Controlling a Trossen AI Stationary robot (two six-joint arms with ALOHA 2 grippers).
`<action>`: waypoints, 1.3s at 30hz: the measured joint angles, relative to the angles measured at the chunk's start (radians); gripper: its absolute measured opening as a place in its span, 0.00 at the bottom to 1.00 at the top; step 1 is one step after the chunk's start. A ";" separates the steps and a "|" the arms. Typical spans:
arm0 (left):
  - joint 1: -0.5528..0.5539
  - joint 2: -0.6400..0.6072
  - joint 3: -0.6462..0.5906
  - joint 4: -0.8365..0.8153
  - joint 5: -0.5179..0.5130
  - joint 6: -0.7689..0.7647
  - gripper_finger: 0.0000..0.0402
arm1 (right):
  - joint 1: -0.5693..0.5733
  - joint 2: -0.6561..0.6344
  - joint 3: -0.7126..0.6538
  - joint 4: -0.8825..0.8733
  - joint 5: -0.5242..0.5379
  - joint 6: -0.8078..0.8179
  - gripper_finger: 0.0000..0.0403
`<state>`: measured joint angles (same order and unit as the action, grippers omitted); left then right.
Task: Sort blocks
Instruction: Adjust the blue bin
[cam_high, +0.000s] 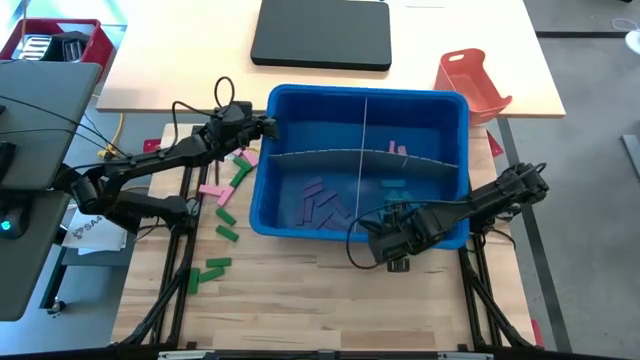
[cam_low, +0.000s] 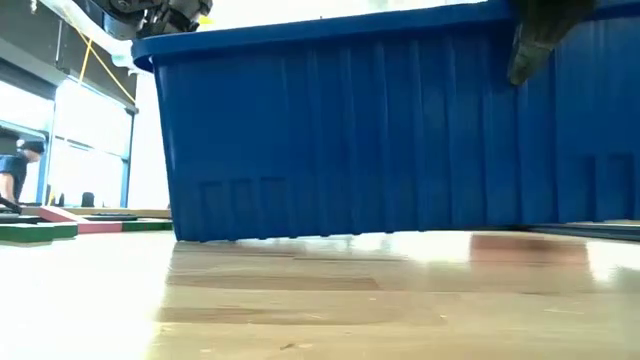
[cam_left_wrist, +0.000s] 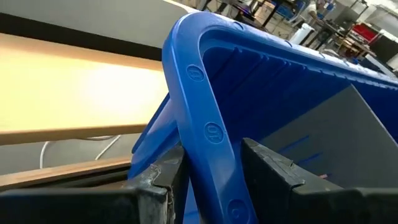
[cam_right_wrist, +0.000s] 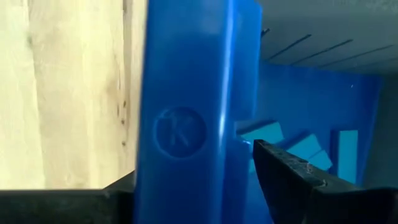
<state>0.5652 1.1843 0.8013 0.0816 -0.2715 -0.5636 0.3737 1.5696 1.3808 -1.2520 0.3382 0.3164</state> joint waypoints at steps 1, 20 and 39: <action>0.000 -0.003 0.000 -0.001 -0.005 0.002 0.31 | -0.006 0.000 0.010 -0.010 0.004 -0.019 0.45; 0.126 0.003 0.001 0.058 -0.141 0.142 0.31 | -0.393 -0.008 0.022 0.040 -0.091 -0.572 0.43; 0.164 0.318 0.025 0.589 0.125 0.224 0.26 | -0.792 -0.012 -0.151 0.079 -0.116 -0.718 0.17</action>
<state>0.7294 1.5024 0.8265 0.6704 -0.1460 -0.3396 -0.4183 1.5578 1.2296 -1.1727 0.2218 -0.4012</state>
